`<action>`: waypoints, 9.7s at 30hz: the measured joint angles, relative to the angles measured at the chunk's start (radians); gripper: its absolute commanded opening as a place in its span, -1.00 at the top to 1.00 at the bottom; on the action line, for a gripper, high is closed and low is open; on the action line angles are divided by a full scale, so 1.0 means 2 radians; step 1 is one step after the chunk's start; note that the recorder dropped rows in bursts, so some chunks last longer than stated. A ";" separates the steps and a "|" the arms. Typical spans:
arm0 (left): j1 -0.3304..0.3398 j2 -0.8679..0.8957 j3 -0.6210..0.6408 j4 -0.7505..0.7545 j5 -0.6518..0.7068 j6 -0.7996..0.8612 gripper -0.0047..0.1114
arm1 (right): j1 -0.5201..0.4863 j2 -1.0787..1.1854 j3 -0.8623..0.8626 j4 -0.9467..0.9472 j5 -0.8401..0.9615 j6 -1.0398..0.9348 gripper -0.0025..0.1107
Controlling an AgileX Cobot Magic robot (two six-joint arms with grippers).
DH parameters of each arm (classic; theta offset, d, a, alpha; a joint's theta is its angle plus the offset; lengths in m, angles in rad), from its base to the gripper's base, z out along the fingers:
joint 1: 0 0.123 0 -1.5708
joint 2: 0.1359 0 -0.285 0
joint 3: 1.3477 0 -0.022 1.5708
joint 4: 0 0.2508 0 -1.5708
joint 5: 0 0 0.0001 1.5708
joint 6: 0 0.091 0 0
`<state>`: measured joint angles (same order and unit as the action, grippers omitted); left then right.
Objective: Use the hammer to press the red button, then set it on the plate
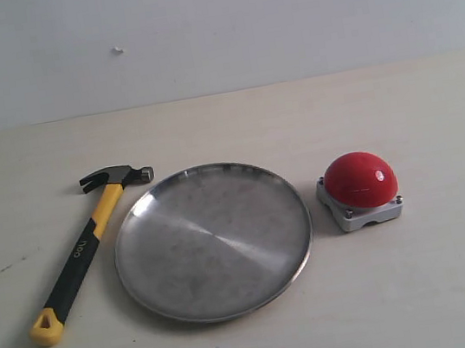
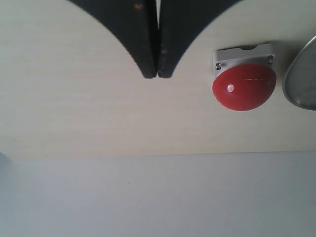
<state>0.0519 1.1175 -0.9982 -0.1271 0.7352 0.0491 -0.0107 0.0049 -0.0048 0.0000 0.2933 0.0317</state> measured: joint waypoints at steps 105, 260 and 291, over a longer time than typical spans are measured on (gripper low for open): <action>-0.161 0.657 -0.479 0.037 0.156 0.062 0.92 | 0.000 0.000 0.000 0.000 -0.001 0.002 0.96; -0.456 0.332 -0.081 -0.489 -0.810 0.380 0.92 | 0.028 0.914 -0.380 -0.656 -0.746 0.364 0.12; -0.479 0.332 -0.081 -0.419 -0.782 0.376 0.92 | 0.138 1.070 -0.545 -0.547 -0.739 0.294 -0.39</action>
<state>-0.9056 1.7807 -1.1596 -0.9658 -0.8281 0.8019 0.2644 2.1443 -1.0939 -1.0933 -1.1849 0.6195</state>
